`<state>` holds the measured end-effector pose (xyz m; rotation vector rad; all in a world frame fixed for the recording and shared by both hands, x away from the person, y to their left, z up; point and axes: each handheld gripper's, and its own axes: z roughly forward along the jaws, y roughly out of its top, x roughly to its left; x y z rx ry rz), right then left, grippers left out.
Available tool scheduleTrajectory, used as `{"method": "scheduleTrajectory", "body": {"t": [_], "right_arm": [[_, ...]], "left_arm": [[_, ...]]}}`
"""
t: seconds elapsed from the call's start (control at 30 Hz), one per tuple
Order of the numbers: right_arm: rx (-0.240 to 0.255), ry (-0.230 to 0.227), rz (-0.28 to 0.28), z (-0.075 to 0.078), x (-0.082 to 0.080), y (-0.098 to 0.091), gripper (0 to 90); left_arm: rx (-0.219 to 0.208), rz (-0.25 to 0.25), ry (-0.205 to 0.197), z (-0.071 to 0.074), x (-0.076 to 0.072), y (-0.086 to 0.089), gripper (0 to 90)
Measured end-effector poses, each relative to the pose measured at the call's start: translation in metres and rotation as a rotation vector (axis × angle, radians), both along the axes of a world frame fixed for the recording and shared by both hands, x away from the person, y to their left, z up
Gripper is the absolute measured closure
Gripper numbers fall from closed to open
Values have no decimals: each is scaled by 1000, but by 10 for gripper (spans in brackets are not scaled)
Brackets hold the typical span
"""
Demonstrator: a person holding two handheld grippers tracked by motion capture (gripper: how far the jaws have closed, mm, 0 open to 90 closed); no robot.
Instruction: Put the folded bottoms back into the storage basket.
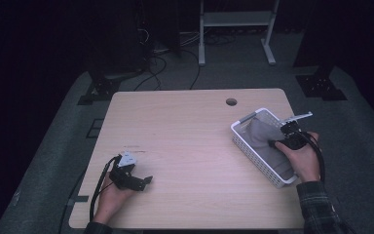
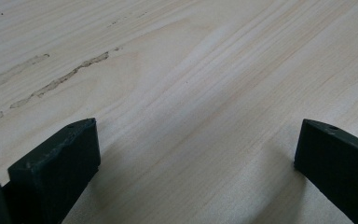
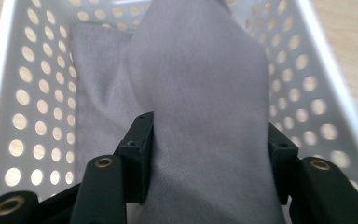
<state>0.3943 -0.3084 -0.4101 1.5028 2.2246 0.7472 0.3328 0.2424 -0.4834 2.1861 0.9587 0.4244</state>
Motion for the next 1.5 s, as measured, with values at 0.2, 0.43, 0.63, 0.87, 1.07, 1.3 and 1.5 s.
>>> {"method": "scheduleTrajectory", "body": {"t": [0.2, 0.43, 0.63, 0.87, 1.07, 1.3, 1.5], "right_arm": [[2, -43, -5, 13, -6, -6, 477], [-6, -89, -29, 26, -11, -17, 511], [-21, -111, -75, 28, -12, -35, 534], [-49, -122, -120, 23, -13, -54, 547], [-61, -102, -137, 15, -9, -66, 604], [-15, -60, -119, 4, -8, -72, 751], [-12, -57, -115, 4, -9, -70, 769]], "left_arm": [[0, 0, 0, 0, 0, 0, 0], [0, 0, 0, 0, 0, 0, 0], [-1, 0, 0, 0, 0, 0, 0], [-1, -1, 0, 0, 0, 0, 0], [-1, -1, 0, 0, 0, 0, 0], [-1, -1, 0, 0, 0, 0, 0], [-1, -1, 0, 0, 0, 0, 0]]}}
